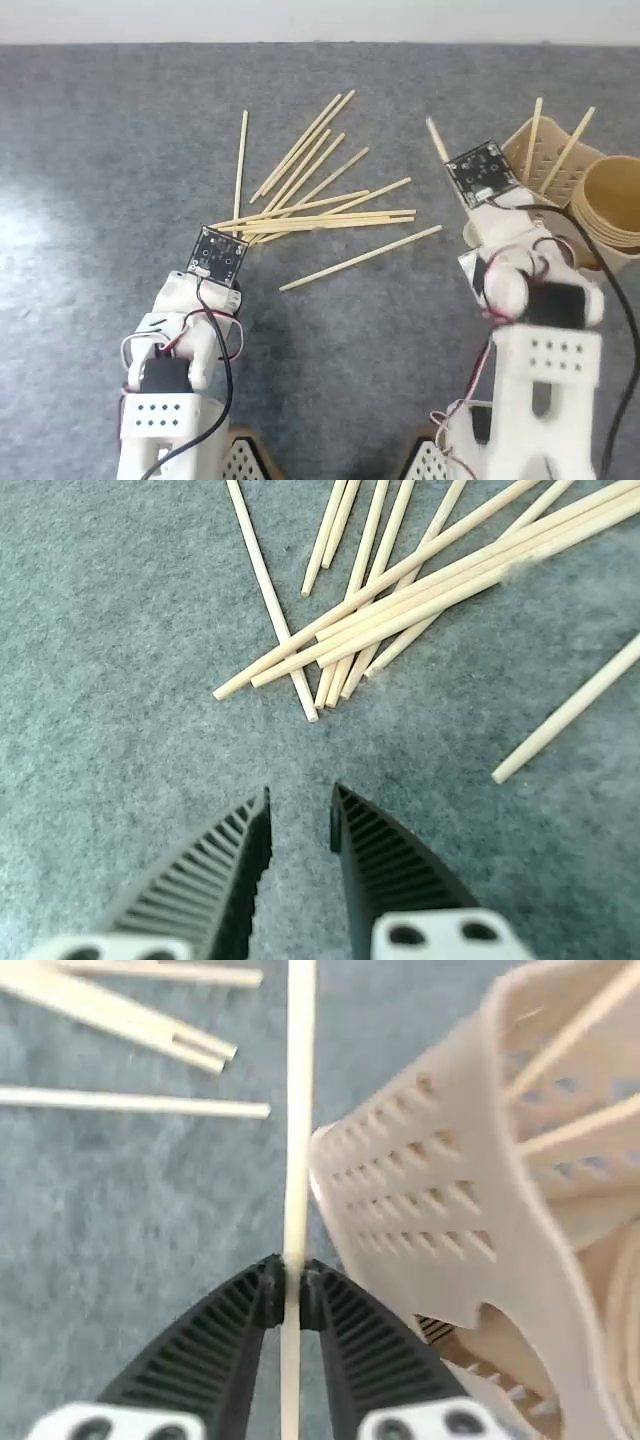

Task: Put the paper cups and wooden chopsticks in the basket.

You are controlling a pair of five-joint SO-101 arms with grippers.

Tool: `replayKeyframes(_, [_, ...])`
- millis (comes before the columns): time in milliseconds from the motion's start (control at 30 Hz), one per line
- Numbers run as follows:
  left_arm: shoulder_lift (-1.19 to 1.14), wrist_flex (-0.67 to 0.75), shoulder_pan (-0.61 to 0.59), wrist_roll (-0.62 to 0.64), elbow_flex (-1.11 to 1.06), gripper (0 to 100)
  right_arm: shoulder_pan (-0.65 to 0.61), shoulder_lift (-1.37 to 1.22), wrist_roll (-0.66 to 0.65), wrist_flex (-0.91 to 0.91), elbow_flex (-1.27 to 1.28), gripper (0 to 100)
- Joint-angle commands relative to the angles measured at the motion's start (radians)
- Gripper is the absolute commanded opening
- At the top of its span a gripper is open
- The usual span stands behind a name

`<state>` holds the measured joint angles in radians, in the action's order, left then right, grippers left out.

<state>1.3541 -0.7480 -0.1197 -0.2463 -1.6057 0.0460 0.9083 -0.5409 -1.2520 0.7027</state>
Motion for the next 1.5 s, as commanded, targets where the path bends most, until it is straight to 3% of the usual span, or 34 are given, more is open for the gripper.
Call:
replayKeyframes(0, [0.006,0.026,-0.002,0.011,0.007,10,-0.008,0.113,0.044,0.048,-0.003,0.8])
replayKeyframes(333, [0.006,0.026,-0.002,0.011,0.007,10,0.005,0.409,0.098,0.275,0.02,0.8])
replayKeyframes(767, [0.006,0.029,-0.002,0.011,0.005,10,0.077,0.556,0.117,0.993,0.517,0.7])
replayKeyframes(1000, [0.006,0.029,-0.002,0.011,0.005,10,0.084,0.552,0.158,1.043,0.434,0.6])
replayKeyframes(1133, [0.006,0.028,-0.002,0.011,0.005,10,0.111,0.516,0.161,1.168,0.488,0.6])
replayKeyframes(1333, [0.006,0.028,-0.002,0.011,0.005,10,0.143,0.272,0.181,1.4,0.552,0.6])
replayKeyframes(1467, [0.006,0.029,-0.002,0.011,0.005,10,0.157,0.102,0.292,1.475,0.531,0.6])
